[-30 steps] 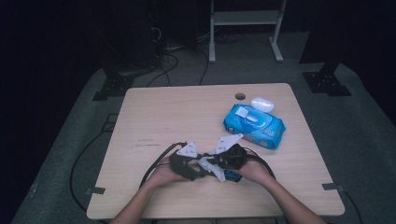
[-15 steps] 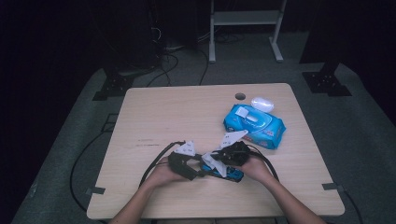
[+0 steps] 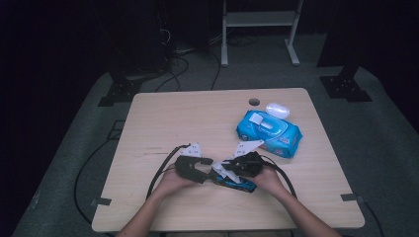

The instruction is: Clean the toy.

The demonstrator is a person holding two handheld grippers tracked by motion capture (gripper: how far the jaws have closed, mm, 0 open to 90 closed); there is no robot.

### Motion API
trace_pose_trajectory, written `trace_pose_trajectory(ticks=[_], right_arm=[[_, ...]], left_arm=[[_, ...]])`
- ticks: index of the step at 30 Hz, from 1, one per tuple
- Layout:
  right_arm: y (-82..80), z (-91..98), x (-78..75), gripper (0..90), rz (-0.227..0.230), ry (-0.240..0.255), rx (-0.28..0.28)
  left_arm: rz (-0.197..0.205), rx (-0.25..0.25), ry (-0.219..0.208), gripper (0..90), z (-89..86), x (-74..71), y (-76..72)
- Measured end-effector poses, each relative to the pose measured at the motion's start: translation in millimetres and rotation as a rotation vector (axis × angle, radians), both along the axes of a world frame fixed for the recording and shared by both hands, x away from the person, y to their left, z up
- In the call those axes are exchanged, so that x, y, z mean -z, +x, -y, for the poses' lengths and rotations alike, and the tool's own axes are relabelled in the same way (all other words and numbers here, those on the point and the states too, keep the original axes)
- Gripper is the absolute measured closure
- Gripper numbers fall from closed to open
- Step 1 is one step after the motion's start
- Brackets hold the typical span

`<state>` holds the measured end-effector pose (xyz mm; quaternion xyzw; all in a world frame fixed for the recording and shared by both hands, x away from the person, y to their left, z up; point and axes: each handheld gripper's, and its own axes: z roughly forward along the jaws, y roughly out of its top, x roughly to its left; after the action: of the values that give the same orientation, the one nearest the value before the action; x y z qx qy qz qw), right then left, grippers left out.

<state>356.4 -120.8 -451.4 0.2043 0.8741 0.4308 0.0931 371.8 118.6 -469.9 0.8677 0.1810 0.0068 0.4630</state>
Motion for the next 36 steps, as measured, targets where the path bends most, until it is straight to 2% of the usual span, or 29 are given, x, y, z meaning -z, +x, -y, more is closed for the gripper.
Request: trace_pose_trajectory(ticks=[6,14,17,19,23,26,31,36], right_arm=[[-7.4,19.7,-1.3,82.2,0.003,-0.014,0.02],[-23.0,57.6,4.5,82.3,-0.001,-0.041,0.061],[-28.7,69.3,5.2,82.4,-0.006,-0.045,0.073],[-31.7,71.0,4.4,82.4,0.01,-0.077,0.07],[-33.8,69.4,4.4,82.4,0.015,-0.095,0.064],[-31.0,64.9,4.3,82.4,0.014,-0.087,0.064],[-25.3,50.2,5.6,82.4,0.012,-0.035,0.057],[-26.9,61.4,6.4,82.4,-0.013,-0.037,0.054]], left_arm=[[0.002,-0.007,0.004,34.8,2.3,0.6,0.0],[0.0,-0.006,0.003,34.2,2.2,1.3,0.7],[-0.012,-0.007,-0.007,33.1,2.9,2.4,1.5],[-0.022,-0.012,-0.007,33.3,3.0,2.7,2.0],[-0.026,-0.019,-0.006,33.4,1.8,3.0,2.3],[-0.039,-0.021,-0.01,33.7,2.4,4.7,3.0],[-0.045,-0.011,-0.017,35.0,4.2,5.3,1.8],[-0.051,-0.017,-0.02,35.8,3.5,5.7,2.7]])
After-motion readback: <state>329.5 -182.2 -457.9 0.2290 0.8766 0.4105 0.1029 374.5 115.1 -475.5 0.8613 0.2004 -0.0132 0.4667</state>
